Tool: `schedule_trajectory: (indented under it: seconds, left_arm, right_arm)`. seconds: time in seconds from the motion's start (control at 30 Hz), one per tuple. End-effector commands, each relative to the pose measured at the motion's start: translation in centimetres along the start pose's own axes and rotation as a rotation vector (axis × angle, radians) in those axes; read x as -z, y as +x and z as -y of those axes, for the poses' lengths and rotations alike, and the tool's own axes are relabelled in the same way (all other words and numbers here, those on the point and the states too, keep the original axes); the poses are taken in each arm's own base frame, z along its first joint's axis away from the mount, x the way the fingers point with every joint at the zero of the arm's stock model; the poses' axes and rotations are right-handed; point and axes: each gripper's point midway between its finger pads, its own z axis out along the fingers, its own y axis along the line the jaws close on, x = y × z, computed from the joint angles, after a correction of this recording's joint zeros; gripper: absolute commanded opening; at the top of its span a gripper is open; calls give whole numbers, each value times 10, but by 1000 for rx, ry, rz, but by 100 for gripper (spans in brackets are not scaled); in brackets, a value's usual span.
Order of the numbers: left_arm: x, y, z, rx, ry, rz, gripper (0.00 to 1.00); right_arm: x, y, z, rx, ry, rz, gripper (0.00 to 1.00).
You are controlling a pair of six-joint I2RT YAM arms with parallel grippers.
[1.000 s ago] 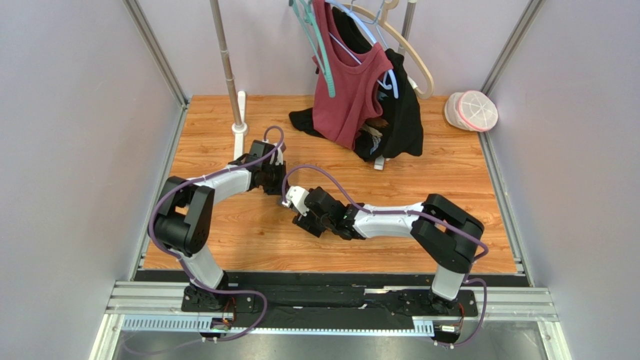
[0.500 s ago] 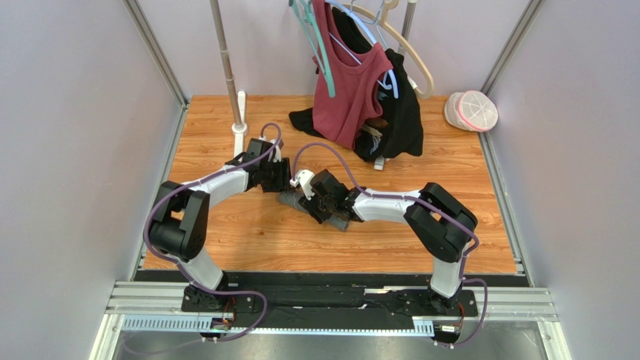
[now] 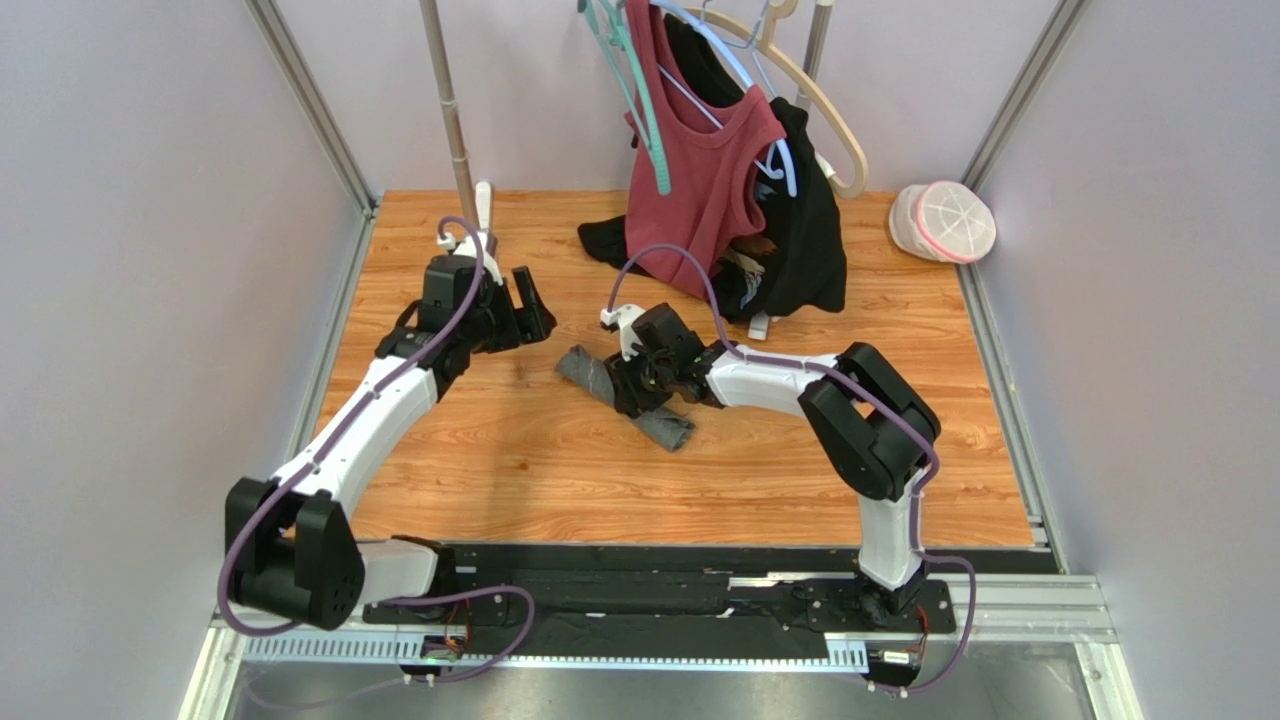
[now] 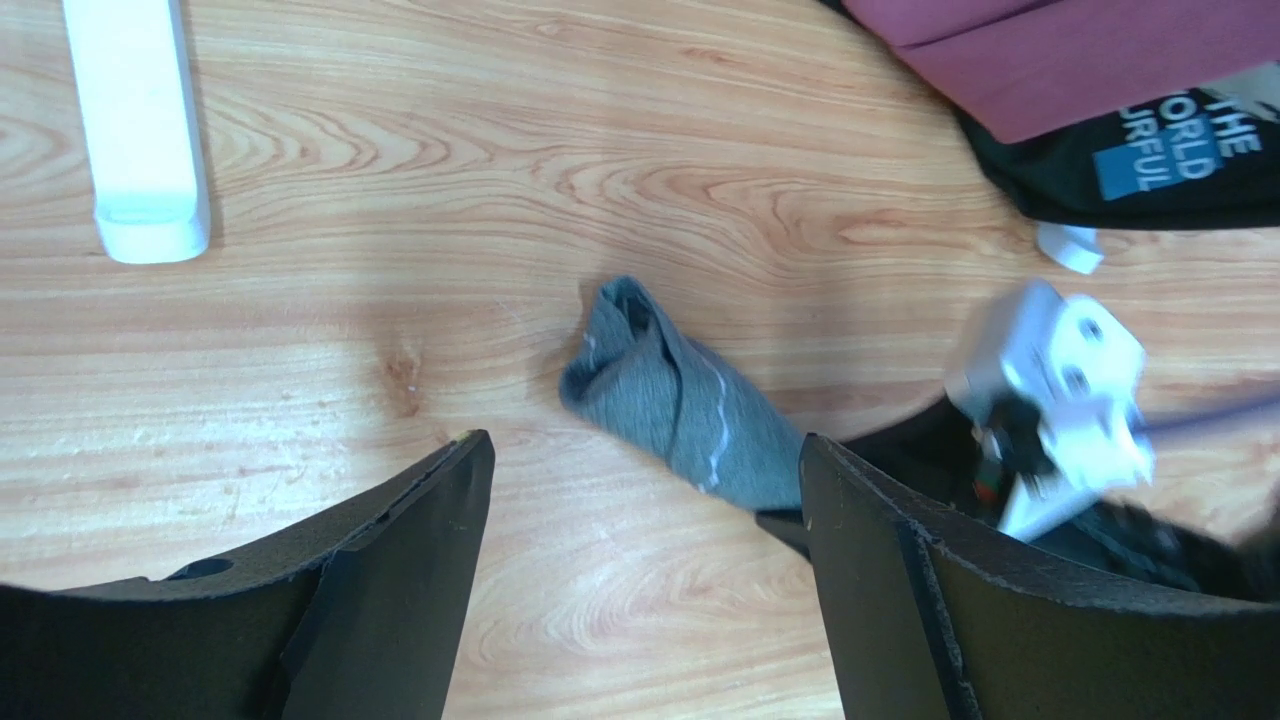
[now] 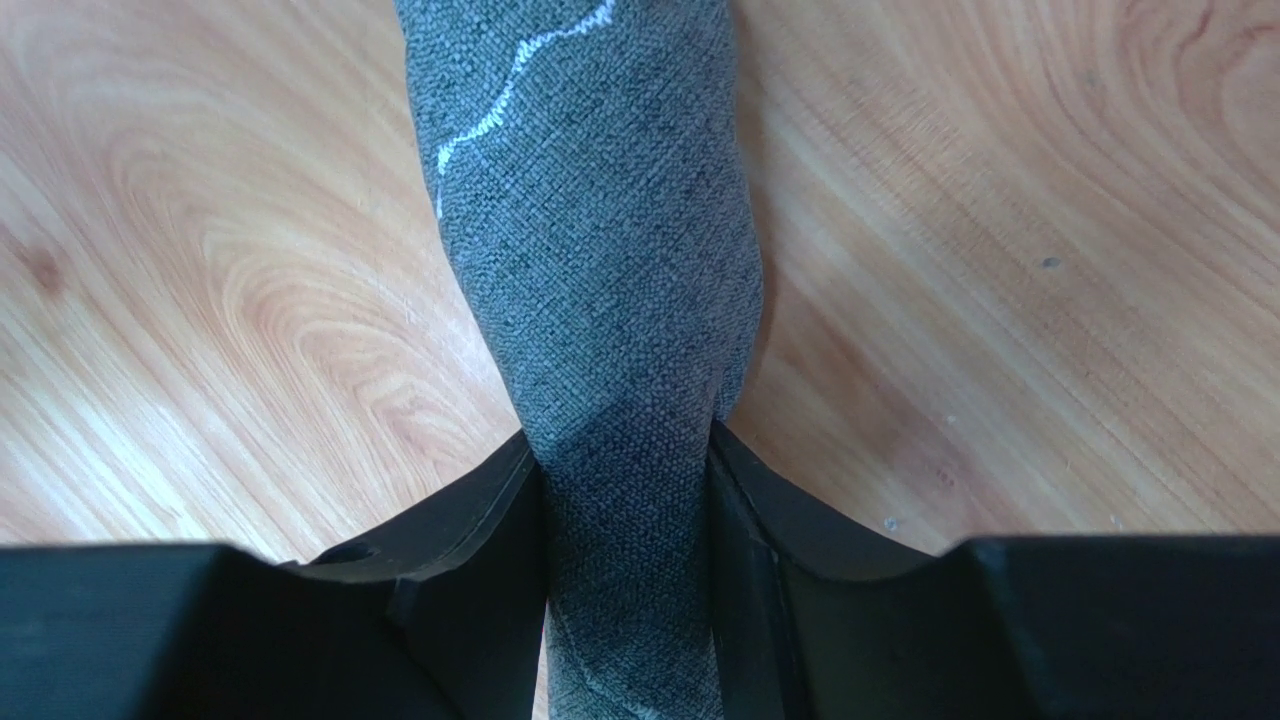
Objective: Fold the napkin, place the utensils inside, and roll it up
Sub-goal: Roll the napkin with the utensil
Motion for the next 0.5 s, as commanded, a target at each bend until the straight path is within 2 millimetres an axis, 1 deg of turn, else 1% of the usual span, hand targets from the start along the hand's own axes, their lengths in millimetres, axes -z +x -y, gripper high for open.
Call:
schedule_trajectory:
  seconds: [0.0, 0.03, 0.07, 0.13, 0.17, 0.23, 0.3, 0.33, 0.37, 0.47]
  left_arm:
    - [25, 0, 2, 14, 6, 13, 83]
    - [29, 2, 2, 12, 8, 4, 83]
    - [37, -1, 4, 9, 21, 19, 83]
    - [45, 0, 6, 9, 30, 19, 84]
    - [53, -3, 8, 4, 39, 38, 83]
    - [62, -3, 8, -7, 41, 41, 84]
    - [74, -8, 10, -27, 47, 67, 84]
    - [78, -5, 9, -33, 41, 58, 84]
    - [85, -7, 9, -40, 41, 70, 84]
    - [99, -8, 10, -63, 45, 86, 84]
  right_arm:
    - [-15, 25, 13, -174, -4, -101, 42]
    - [-16, 23, 13, -199, -5, -97, 42]
    - [-19, 20, 15, -216, -4, -95, 42]
    - [-22, 16, 20, -257, 5, -87, 42]
    - [-24, 13, 20, -265, 4, -83, 42]
    - [-28, 5, 21, -274, 6, -71, 43]
    - [-32, -1, 23, -288, 10, -67, 44]
    - [-34, -3, 23, -288, 14, -65, 44]
    - [-35, -4, 24, -289, 19, -64, 44]
    - [-38, -7, 25, -290, 23, -66, 48]
